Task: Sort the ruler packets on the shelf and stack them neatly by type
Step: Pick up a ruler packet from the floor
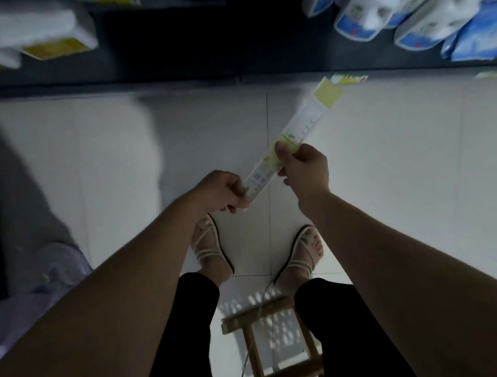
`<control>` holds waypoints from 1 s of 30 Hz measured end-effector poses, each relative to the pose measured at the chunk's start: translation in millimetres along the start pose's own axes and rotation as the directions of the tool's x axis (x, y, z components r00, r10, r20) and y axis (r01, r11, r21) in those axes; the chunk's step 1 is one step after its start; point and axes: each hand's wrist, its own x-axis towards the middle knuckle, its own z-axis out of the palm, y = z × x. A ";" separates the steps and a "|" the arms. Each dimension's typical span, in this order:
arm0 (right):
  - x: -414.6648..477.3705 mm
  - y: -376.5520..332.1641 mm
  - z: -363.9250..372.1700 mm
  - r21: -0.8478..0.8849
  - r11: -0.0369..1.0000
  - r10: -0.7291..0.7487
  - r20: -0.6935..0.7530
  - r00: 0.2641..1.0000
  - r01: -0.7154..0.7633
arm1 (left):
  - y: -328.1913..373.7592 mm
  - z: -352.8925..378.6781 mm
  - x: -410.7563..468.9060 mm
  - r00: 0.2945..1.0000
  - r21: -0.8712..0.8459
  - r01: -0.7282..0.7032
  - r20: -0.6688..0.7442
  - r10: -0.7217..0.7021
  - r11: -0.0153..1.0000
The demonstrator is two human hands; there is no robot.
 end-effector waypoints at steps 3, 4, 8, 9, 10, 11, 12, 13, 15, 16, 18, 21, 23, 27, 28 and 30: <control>-49.2 -53.1 -19.8 0.037 0.997 -0.071 -0.024 0.997 0.072 | 35.5 -22.5 -68.7 0.998 0.018 -0.044 -0.033 0.045 0.999; -66.0 -71.7 -26.2 0.040 0.993 -0.108 -0.031 0.994 0.109 | 48.9 -29.4 -91.6 0.997 0.021 -0.062 -0.046 0.063 0.998; -128.8 -139.8 -50.8 0.030 0.963 -0.266 -0.037 0.963 0.268 | 102.0 -51.3 -175.2 0.989 0.059 -0.119 -0.082 0.124 0.991; -142.9 -155.8 -57.1 0.030 0.953 -0.301 -0.042 0.953 0.303 | 114.5 -55.7 -192.7 0.986 0.068 -0.132 -0.091 0.138 0.989; -155.7 -171.2 -64.0 0.039 0.941 -0.335 -0.052 0.941 0.337 | 127.2 -59.7 -209.3 0.983 0.075 -0.146 -0.103 0.154 0.986; -168.1 -186.2 -71.3 0.051 0.929 -0.364 -0.058 0.929 0.367 | 139.8 -63.2 -224.9 0.978 0.087 -0.163 -0.116 0.172 0.983; -179.1 -200.0 -79.0 0.066 0.913 -0.399 -0.061 0.915 0.403 | 151.9 -66.2 -239.5 0.973 0.100 -0.181 -0.129 0.193 0.978; -190.6 -214.0 -87.3 0.083 0.894 -0.436 -0.060 0.898 0.440 | 164.0 -69.1 -253.9 0.966 0.111 -0.201 -0.142 0.216 0.973; -211.6 -241.9 -105.2 0.120 0.859 -0.494 -0.061 0.867 0.498 | 188.4 -74.6 -282.4 0.948 0.115 -0.253 -0.170 0.270 0.961; -221.0 -255.5 -114.1 0.132 0.841 -0.521 -0.064 0.851 0.525 | 200.1 -77.9 -296.0 0.937 0.114 -0.281 -0.183 0.298 0.953; -238.3 -279.7 -130.7 0.142 0.806 -0.571 -0.066 0.818 0.574 | 222.5 -82.4 -321.8 0.916 0.122 -0.327 -0.200 0.346 0.937; -263.3 -315.1 -151.1 0.144 0.737 -0.657 -0.081 0.750 0.661 | 252.6 -90.2 -355.3 0.879 0.125 -0.393 -0.238 0.412 0.911; -279.3 -339.8 -162.8 0.141 0.685 -0.708 -0.104 0.698 0.715 | 274.1 -96.9 -377.0 0.850 0.171 -0.439 -0.238 0.470 0.882; -309.7 -392.8 -184.7 0.161 0.598 -0.771 -0.150 0.619 0.785 | 324.5 -119.5 -430.1 0.796 0.221 -0.514 -0.237 0.557 0.829; -318.0 -406.1 -189.8 0.170 0.567 -0.790 -0.166 0.590 0.806 | 336.2 -127.0 -443.9 0.780 0.235 -0.535 -0.233 0.581 0.812; -333.4 -433.0 -197.8 0.172 0.507 -0.826 -0.185 0.533 0.845 | 358.6 -140.5 -471.4 0.747 0.279 -0.563 -0.230 0.624 0.778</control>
